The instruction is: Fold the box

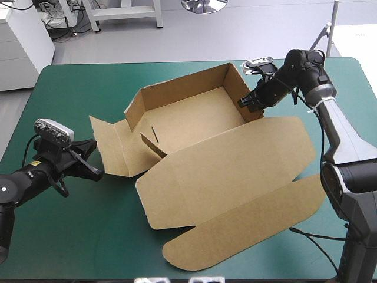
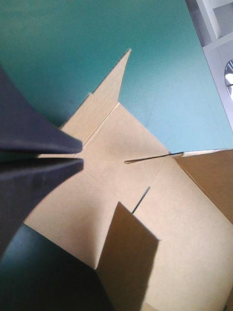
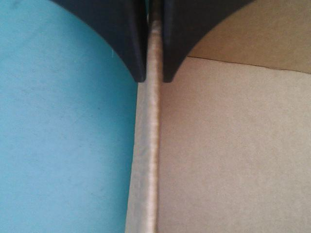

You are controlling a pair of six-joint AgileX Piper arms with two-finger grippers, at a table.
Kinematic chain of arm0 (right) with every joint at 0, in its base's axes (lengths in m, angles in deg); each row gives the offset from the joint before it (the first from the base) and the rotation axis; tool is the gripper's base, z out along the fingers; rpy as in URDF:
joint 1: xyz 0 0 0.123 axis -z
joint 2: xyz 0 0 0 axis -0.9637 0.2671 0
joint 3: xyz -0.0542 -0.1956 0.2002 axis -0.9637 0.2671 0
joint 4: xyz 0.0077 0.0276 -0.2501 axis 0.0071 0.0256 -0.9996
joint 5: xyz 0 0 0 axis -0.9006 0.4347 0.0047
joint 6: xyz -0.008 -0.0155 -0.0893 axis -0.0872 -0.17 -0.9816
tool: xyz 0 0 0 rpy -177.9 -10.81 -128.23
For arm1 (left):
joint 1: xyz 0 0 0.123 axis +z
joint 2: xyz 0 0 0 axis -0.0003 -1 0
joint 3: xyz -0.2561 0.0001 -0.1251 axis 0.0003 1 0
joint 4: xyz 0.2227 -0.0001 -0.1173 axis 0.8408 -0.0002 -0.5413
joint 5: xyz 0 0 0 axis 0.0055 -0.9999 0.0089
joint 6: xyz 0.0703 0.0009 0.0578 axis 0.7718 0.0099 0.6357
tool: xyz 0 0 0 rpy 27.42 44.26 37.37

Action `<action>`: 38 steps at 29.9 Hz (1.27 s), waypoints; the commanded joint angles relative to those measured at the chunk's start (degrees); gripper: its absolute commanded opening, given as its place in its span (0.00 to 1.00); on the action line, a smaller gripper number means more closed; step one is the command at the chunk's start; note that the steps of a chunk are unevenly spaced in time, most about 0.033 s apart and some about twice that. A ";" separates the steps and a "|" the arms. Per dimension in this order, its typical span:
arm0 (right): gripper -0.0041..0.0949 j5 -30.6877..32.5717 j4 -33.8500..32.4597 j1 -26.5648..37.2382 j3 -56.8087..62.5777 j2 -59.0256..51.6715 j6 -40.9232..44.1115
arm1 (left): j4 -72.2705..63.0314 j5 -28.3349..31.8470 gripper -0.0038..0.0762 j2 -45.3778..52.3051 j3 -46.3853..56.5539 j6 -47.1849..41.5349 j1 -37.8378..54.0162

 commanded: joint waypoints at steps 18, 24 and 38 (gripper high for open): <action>0.02 0.98 -3.54 4.51 -1.86 -25.32 -0.19 | -10.58 9.94 0.06 -0.34 -1.87 -7.05 2.04; 0.02 0.98 -2.09 7.68 -1.86 -28.52 -0.46 | -14.62 8.39 0.06 -4.91 -1.87 -7.95 5.14; 0.02 0.98 15.32 7.57 -1.86 -30.06 -5.05 | -26.03 -1.41 0.06 -16.85 -1.87 2.13 5.26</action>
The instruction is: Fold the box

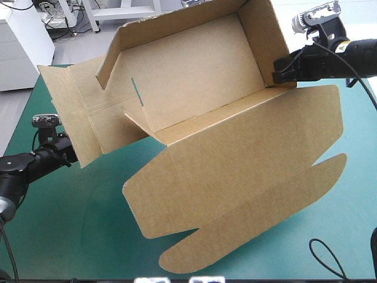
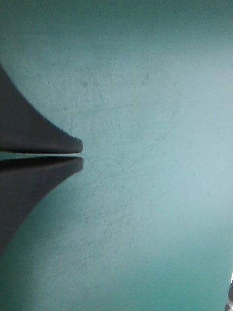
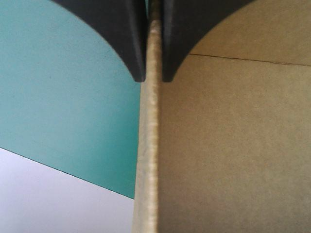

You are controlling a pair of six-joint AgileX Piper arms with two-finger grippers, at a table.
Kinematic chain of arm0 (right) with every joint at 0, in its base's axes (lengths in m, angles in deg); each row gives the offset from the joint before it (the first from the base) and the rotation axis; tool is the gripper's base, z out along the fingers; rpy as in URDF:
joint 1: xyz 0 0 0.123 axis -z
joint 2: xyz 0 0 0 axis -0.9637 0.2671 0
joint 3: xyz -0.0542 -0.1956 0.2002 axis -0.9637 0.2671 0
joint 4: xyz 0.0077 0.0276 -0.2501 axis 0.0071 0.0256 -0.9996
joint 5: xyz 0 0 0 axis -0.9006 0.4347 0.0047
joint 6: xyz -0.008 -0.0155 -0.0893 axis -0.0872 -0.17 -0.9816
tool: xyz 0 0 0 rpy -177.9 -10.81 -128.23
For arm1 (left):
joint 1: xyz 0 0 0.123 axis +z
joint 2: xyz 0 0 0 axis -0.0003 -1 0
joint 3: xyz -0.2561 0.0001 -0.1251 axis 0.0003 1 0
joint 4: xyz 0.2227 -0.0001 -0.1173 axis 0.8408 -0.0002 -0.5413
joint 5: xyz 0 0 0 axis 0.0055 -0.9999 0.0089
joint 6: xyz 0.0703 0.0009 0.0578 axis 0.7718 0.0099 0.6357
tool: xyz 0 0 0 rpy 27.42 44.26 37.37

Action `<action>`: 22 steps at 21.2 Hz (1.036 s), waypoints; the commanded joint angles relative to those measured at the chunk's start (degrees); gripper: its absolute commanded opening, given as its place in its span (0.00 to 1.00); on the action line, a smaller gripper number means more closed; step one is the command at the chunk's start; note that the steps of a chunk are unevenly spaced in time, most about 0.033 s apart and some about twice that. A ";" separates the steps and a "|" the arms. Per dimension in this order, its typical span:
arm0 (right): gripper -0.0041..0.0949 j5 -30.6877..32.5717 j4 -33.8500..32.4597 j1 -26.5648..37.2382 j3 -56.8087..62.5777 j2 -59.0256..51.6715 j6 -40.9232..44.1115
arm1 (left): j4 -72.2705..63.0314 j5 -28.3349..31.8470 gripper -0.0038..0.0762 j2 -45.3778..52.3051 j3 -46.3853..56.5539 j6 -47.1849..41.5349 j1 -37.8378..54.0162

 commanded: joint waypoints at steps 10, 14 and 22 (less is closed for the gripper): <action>0.03 -2.01 3.23 -5.04 5.61 -2.10 -1.73 | -30.21 -27.41 0.03 -0.73 -2.65 6.57 -0.06; 0.03 -4.71 2.42 -5.45 7.95 -2.02 -1.73 | -29.01 -29.17 0.03 -0.39 -7.80 0.79 -3.67; 0.03 -9.80 0.31 -6.93 11.66 -2.02 -0.72 | -17.14 -20.41 0.03 2.62 -15.42 -11.45 -6.88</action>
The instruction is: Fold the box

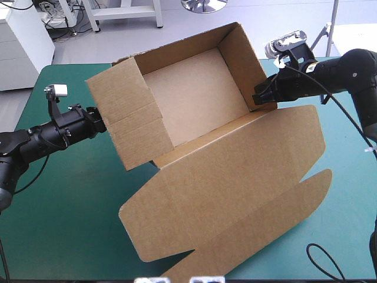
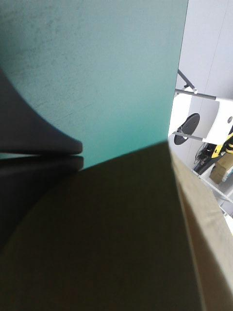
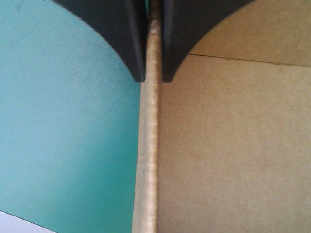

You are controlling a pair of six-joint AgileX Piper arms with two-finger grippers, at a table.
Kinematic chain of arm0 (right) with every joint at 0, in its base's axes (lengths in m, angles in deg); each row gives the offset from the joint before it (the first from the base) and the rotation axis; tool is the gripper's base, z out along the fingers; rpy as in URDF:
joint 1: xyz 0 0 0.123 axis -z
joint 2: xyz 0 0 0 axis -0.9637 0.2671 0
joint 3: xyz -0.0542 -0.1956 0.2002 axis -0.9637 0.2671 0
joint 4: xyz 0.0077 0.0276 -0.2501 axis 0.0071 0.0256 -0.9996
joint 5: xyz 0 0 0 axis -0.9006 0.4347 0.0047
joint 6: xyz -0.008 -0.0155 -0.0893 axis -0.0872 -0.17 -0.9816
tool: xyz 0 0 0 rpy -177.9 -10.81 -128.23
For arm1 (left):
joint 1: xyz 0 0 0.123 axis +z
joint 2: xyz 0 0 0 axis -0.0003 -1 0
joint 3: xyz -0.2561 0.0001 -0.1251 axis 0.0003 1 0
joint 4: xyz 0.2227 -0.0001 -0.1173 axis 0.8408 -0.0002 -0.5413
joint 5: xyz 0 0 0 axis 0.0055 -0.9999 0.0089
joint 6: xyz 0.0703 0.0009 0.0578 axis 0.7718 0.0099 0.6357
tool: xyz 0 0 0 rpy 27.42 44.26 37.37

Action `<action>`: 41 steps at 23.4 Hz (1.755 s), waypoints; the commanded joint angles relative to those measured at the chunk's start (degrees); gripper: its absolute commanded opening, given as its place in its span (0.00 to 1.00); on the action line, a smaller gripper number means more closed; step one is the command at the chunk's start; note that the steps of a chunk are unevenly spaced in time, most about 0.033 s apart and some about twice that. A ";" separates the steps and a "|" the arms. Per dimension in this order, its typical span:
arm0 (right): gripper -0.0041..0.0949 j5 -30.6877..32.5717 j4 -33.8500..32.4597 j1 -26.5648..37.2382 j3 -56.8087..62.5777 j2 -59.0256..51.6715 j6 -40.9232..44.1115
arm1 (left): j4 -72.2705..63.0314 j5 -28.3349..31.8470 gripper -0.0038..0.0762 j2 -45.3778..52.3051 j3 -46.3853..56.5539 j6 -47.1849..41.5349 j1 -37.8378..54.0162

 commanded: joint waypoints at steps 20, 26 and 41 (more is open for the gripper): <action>0.03 -14.67 -10.69 -9.21 2.51 3.23 10.27 | 29.53 18.46 0.03 8.91 -3.00 -27.93 -10.82; 0.03 -14.57 -10.44 -9.21 2.51 3.23 10.27 | 29.13 18.46 0.04 8.91 -3.00 -29.35 -10.82; 0.03 -13.84 -10.44 -9.21 2.51 3.23 10.05 | 12.85 18.49 0.75 8.91 -3.00 -28.72 -10.82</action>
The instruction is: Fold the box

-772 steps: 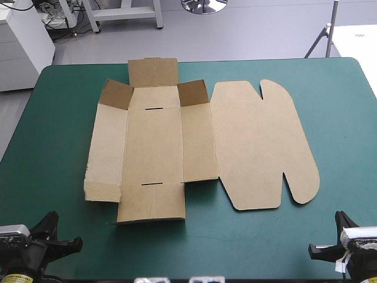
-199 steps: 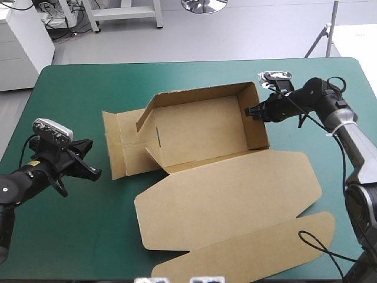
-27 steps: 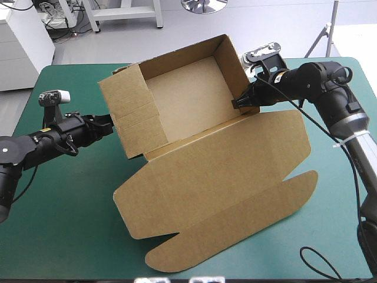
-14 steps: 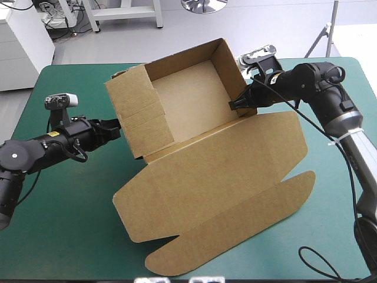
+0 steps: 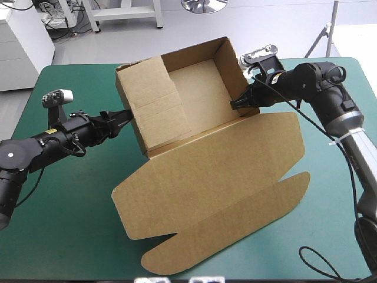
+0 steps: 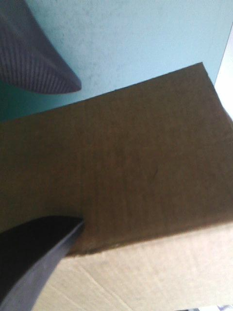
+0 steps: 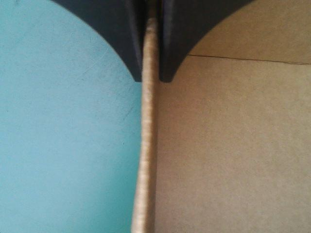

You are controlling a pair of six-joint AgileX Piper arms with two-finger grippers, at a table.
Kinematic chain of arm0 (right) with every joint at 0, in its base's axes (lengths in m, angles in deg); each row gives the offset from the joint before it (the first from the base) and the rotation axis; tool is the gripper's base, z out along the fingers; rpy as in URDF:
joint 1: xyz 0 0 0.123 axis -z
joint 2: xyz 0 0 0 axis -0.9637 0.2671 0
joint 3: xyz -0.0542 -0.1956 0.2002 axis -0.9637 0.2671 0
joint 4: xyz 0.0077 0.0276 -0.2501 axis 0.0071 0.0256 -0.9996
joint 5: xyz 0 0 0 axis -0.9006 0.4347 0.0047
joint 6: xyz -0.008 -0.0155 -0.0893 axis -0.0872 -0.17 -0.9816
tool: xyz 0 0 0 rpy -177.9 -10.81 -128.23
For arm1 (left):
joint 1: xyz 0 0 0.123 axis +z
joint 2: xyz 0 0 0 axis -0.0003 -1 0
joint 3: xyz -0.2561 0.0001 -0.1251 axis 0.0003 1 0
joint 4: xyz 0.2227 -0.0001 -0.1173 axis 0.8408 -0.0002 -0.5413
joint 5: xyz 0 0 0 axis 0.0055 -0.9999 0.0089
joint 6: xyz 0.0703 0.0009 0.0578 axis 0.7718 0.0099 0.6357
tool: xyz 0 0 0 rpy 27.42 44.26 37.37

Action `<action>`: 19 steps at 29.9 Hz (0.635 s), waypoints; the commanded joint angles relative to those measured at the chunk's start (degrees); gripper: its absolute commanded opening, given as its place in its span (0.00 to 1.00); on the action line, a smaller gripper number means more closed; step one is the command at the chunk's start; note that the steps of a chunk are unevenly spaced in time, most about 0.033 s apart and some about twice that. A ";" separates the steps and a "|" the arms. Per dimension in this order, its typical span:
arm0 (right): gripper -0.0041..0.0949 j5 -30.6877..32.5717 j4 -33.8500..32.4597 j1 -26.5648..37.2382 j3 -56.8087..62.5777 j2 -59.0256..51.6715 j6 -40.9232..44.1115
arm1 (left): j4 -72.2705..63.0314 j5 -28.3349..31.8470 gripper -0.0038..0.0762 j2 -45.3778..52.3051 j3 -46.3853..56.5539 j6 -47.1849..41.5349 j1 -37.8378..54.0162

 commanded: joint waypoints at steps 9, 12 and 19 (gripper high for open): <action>0.03 -2.16 2.19 -0.05 -1.65 -2.45 -0.02 | -13.87 0.09 0.75 1.27 -2.07 0.05 -0.40; 0.03 -2.16 2.06 -0.05 -1.65 -2.45 -0.02 | -13.79 -0.03 0.75 1.27 -2.07 0.05 -0.40; 0.03 -1.80 1.81 -0.05 -1.65 -2.45 -0.02 | -12.04 -0.03 0.75 1.16 -2.07 0.05 -0.40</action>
